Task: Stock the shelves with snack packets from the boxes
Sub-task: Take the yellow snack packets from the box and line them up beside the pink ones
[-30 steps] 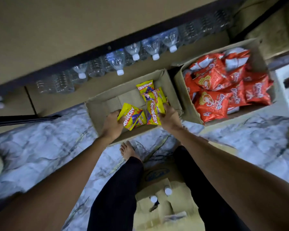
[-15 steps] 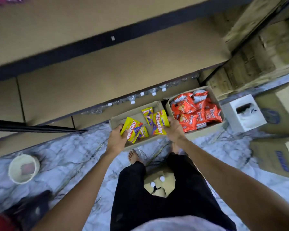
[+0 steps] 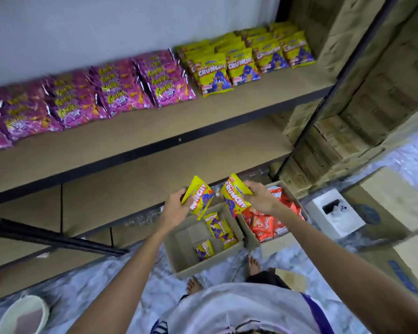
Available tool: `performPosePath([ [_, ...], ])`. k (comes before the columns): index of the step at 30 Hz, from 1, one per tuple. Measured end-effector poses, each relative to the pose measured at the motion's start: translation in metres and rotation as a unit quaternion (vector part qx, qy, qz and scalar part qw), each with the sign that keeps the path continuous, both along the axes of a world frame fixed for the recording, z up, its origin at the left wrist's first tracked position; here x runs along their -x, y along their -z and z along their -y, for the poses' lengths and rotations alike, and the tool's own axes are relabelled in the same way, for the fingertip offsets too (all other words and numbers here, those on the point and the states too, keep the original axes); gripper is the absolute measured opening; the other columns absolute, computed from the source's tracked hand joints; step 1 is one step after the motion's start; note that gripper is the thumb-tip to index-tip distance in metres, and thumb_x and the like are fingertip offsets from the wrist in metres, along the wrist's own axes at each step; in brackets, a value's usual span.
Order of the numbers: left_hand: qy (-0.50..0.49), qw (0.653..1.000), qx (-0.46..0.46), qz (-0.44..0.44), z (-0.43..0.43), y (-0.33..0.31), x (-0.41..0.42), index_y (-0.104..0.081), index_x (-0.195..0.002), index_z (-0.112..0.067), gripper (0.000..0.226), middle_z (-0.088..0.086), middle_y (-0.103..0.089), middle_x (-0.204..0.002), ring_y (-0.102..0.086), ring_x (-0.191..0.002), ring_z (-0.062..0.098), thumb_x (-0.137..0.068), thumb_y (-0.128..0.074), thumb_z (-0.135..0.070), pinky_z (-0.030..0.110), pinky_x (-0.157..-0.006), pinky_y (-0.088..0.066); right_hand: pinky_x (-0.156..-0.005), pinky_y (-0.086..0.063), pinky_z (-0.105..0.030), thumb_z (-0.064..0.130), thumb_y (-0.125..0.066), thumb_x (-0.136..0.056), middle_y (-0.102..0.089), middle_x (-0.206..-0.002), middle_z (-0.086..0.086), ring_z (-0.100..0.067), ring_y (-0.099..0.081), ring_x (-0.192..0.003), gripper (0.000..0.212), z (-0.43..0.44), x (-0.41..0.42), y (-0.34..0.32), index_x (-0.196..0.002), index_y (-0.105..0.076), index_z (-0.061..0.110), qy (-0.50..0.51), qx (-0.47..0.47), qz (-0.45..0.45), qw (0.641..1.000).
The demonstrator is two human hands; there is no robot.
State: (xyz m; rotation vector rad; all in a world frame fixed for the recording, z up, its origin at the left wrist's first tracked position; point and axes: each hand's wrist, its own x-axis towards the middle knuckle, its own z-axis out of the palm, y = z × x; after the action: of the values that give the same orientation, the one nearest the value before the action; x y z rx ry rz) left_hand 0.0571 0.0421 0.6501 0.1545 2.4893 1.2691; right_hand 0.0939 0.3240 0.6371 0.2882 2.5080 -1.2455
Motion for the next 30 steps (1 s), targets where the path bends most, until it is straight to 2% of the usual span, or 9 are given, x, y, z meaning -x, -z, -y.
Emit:
performPosePath([
  [5,0.053,0.997,-0.016,-0.048,-0.017,-0.052,0.038,-0.060,-0.081,-0.016,0.015,0.000,-0.061,-0.069,-0.047,-0.052,-0.004,-0.095,-0.063,-0.011,0.014,-0.051,-0.035,-0.082,-0.054,-0.043,0.027,-0.057,-0.081,-0.071,-0.093,-0.009,-0.029,-0.067,-0.089,0.022,-0.011,0.027,-0.036,-0.099,-0.066,0.020,0.012,-0.018,-0.038,0.999],
  [7,0.072,0.995,-0.002,-0.065,-0.018,-0.067,0.052,-0.064,-0.086,-0.009,0.010,0.005,-0.067,-0.073,-0.052,-0.058,0.002,-0.094,-0.065,-0.015,0.024,-0.058,-0.041,-0.078,-0.051,-0.036,0.015,-0.059,-0.088,-0.070,-0.091,-0.010,-0.025,-0.064,-0.083,0.012,-0.007,0.027,-0.070,-0.098,-0.064,0.017,0.011,-0.033,-0.062,0.997],
  [9,0.088,0.993,0.002,-0.081,-0.018,-0.082,0.066,-0.069,-0.095,-0.011,0.009,0.002,-0.073,-0.081,-0.062,-0.067,0.011,-0.093,-0.066,-0.019,0.032,-0.066,-0.049,-0.070,-0.045,-0.021,0.004,-0.058,-0.092,-0.066,-0.088,0.000,-0.014,-0.059,-0.079,0.019,-0.009,0.029,-0.095,-0.101,-0.063,0.020,0.011,-0.048,-0.090,0.995],
  [11,0.099,0.990,-0.014,-0.100,-0.021,-0.101,0.079,-0.069,-0.103,-0.016,0.011,-0.006,-0.073,-0.086,-0.067,-0.073,0.005,-0.093,-0.067,-0.020,0.029,-0.070,-0.052,-0.067,-0.039,-0.010,0.002,-0.058,-0.092,-0.064,-0.092,0.003,-0.013,-0.058,-0.082,0.024,-0.014,0.035,-0.114,-0.108,-0.064,0.018,0.016,-0.065,-0.123,0.990],
  [16,0.120,0.984,-0.021,-0.131,-0.040,-0.150,0.111,-0.055,-0.110,-0.025,0.019,-0.012,-0.066,-0.095,-0.064,-0.083,-0.001,-0.095,-0.066,-0.022,0.020,-0.068,-0.049,-0.071,-0.043,-0.021,0.006,-0.060,-0.094,-0.066,-0.100,0.002,-0.014,-0.061,-0.090,0.022,-0.032,0.053,-0.160,-0.113,-0.063,0.018,0.045,-0.097,-0.182,0.977],
  [19,0.135,0.977,-0.015,-0.166,-0.060,-0.171,0.132,-0.058,-0.114,-0.019,0.022,-0.006,-0.067,-0.102,-0.065,-0.086,0.002,-0.094,-0.067,-0.017,0.013,-0.067,-0.046,-0.068,-0.041,-0.016,0.007,-0.060,-0.094,-0.065,-0.098,0.003,-0.012,-0.060,-0.086,0.021,-0.047,0.068,-0.178,-0.109,-0.061,0.022,0.056,-0.104,-0.204,0.972],
  [21,0.146,0.970,-0.005,-0.193,-0.075,-0.182,0.146,-0.059,-0.117,-0.016,0.026,-0.007,-0.066,-0.105,-0.064,-0.088,0.005,-0.093,-0.068,-0.015,0.007,-0.064,-0.043,-0.070,-0.041,-0.022,0.008,-0.061,-0.094,-0.066,-0.101,0.000,-0.016,-0.061,-0.089,0.023,-0.061,0.079,-0.185,-0.116,-0.063,0.017,0.065,-0.109,-0.208,0.970],
  [26,0.158,0.964,0.031,-0.212,-0.110,-0.205,0.179,-0.056,-0.131,-0.019,0.040,-0.009,-0.065,-0.116,-0.065,-0.100,0.012,-0.093,-0.068,-0.023,0.033,-0.086,-0.056,-0.074,-0.041,-0.023,0.012,-0.061,-0.096,-0.067,-0.101,0.001,-0.013,-0.061,-0.091,0.028,-0.093,0.106,-0.203,-0.123,-0.063,0.016,0.072,-0.117,-0.209,0.968],
  [30,0.163,0.960,0.065,-0.219,-0.145,-0.222,0.204,-0.052,-0.138,-0.011,0.046,-0.002,-0.061,-0.127,-0.061,-0.109,0.016,-0.094,-0.067,-0.019,0.025,-0.087,-0.047,-0.063,-0.041,-0.012,0.012,-0.061,-0.096,-0.066,-0.103,0.005,-0.008,-0.064,-0.089,0.030,-0.123,0.129,-0.214,-0.124,-0.062,0.022,0.079,-0.120,-0.223,0.964],
])
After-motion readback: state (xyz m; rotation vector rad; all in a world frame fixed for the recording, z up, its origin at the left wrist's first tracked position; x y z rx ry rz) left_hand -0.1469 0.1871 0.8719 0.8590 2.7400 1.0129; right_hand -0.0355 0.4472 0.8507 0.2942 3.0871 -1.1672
